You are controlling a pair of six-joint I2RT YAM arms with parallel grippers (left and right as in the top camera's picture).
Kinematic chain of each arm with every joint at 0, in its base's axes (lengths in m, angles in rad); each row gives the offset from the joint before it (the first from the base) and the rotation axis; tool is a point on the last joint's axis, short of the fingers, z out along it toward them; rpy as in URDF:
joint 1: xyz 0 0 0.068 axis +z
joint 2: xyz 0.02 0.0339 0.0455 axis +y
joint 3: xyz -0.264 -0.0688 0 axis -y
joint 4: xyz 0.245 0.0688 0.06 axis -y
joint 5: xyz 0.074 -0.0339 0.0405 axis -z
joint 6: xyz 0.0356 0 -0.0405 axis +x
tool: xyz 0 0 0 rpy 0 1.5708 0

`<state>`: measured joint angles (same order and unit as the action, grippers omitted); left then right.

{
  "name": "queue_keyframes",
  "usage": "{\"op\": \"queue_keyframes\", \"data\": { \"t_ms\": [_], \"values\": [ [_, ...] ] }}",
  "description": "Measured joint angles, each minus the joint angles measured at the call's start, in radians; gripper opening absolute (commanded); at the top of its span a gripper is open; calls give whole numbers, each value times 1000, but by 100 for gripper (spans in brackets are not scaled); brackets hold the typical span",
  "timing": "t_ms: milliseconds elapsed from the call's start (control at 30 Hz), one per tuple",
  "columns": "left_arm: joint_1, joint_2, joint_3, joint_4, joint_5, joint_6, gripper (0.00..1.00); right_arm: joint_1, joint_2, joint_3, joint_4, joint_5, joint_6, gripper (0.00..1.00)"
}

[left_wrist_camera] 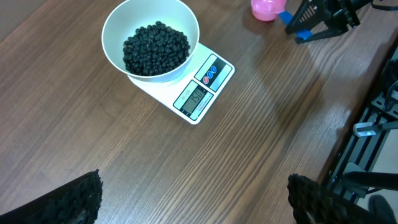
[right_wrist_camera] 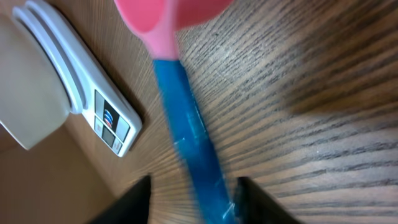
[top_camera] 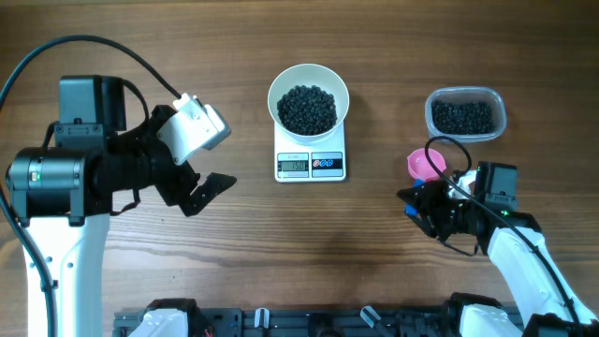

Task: Scoop item into bowl and weigh 150g on scale
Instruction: 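Carry the pink scoop down toward the table front with the right gripper, then lower the scoop onto the table and open the right gripper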

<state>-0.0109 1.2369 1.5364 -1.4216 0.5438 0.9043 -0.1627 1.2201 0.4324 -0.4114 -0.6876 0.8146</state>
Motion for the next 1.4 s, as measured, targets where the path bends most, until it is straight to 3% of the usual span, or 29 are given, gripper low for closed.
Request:
{"op": "queue_keyframes", "data": {
  "t_ms": [33, 133, 233, 967, 1400],
  "values": [
    [0, 0, 0, 0, 0, 0, 100, 0, 0, 0, -2, 1, -1, 73],
    [0, 0, 0, 0, 0, 0, 100, 0, 0, 0, -20, 7, -5, 83],
    [0, 0, 0, 0, 0, 0, 100, 0, 0, 0, -57, 27, -5, 100],
    [0, 0, 0, 0, 0, 0, 100, 0, -53, 7, -100, 238, 93, 100],
    [0, 0, 0, 0, 0, 0, 100, 0, -496, 160, -30, 266, 131, 100]
  ]
}}
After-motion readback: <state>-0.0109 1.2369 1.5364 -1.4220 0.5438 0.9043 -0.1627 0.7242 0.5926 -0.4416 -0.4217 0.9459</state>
